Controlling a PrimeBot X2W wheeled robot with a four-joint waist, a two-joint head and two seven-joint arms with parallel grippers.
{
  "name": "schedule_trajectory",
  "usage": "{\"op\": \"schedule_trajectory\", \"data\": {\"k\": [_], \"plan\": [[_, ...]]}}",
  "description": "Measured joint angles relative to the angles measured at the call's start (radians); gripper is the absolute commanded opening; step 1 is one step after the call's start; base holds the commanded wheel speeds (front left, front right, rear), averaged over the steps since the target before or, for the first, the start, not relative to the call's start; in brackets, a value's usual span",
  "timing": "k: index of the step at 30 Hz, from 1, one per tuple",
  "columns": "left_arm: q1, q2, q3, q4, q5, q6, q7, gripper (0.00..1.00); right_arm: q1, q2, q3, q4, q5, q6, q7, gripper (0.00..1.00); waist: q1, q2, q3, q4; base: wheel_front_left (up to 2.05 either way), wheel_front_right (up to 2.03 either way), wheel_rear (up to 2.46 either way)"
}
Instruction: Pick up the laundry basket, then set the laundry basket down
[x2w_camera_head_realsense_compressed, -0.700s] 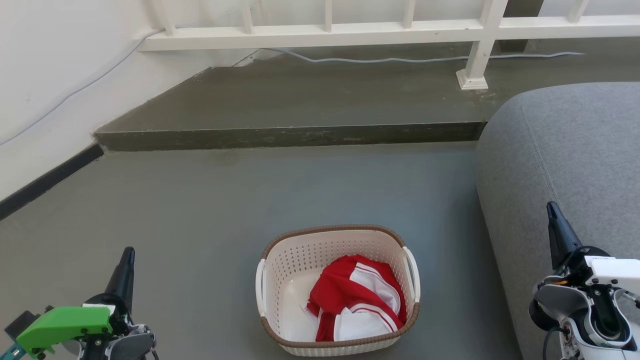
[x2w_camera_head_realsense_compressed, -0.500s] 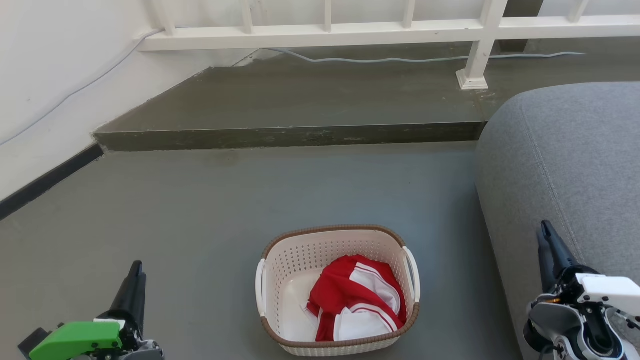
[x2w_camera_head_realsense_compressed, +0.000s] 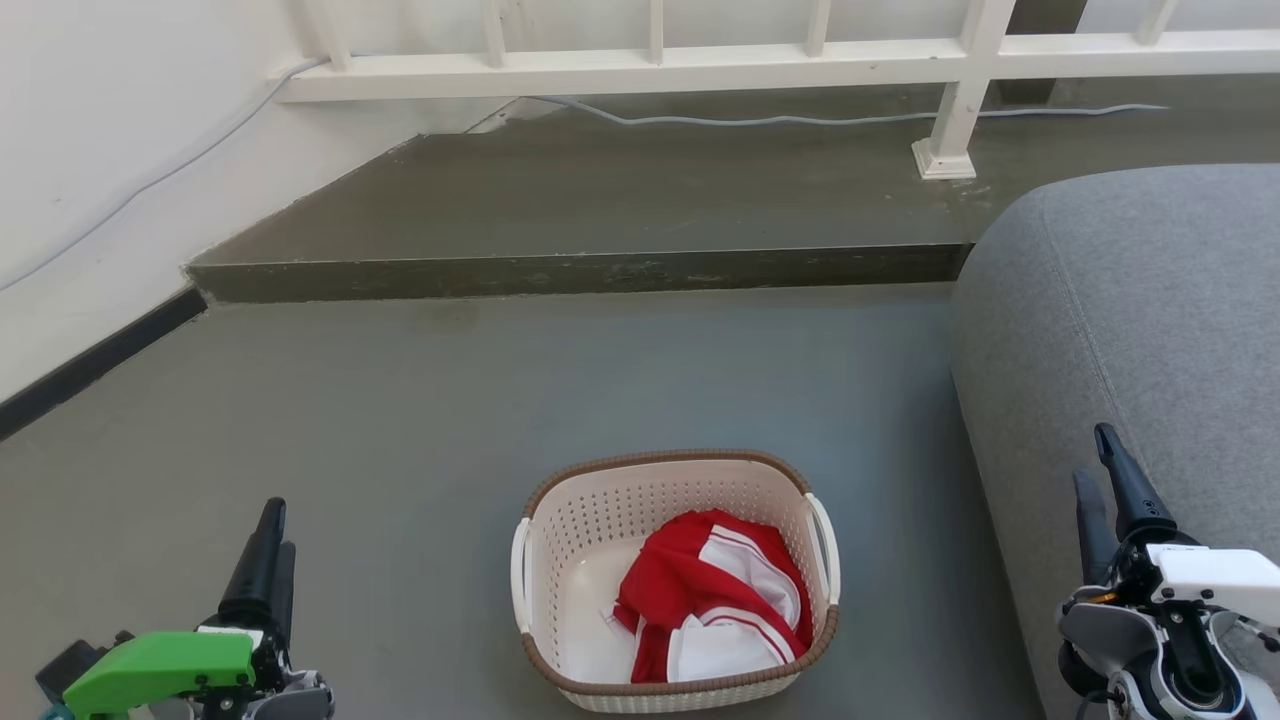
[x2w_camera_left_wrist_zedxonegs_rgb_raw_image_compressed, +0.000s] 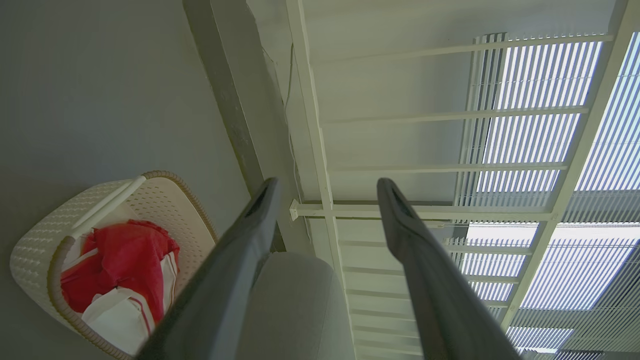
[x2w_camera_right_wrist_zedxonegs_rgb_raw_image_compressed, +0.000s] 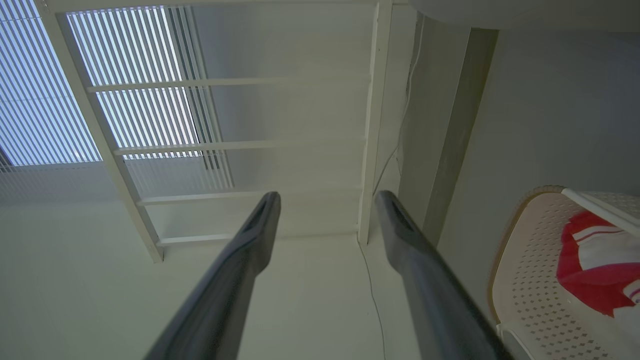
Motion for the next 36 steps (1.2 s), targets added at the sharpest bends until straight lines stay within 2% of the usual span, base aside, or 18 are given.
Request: {"op": "schedule_trajectory", "data": {"k": [9,14,28,36], "plan": [[-0.009,0.043,-0.044,-0.011,0.155,0.000,-0.049,1.00,-0.001,-0.032,0.027,-0.015,-0.127,0.000,-0.044,1.00,0.0000,0.0000,0.000,-0.003,0.00,0.00,0.00],[-0.030,0.068,-0.075,-0.032,0.283,0.015,-0.073,1.00,-0.016,-0.068,0.064,-0.038,-0.270,-0.002,-0.066,1.00,0.0000,0.0000,0.001,-0.005,0.00,0.00,0.00],[-0.066,0.097,-0.153,-0.073,0.557,0.079,-0.121,1.00,-0.041,-0.112,0.161,-0.083,-0.568,-0.043,-0.116,1.00,0.0000,0.0000,0.002,-0.006,0.00,0.00,0.00],[-0.066,0.097,-0.193,-0.078,0.686,0.102,-0.149,1.00,-0.041,-0.130,0.220,-0.084,-0.715,-0.064,-0.142,1.00,0.0000,0.0000,0.000,-0.007,0.00,0.00,0.00]]}}
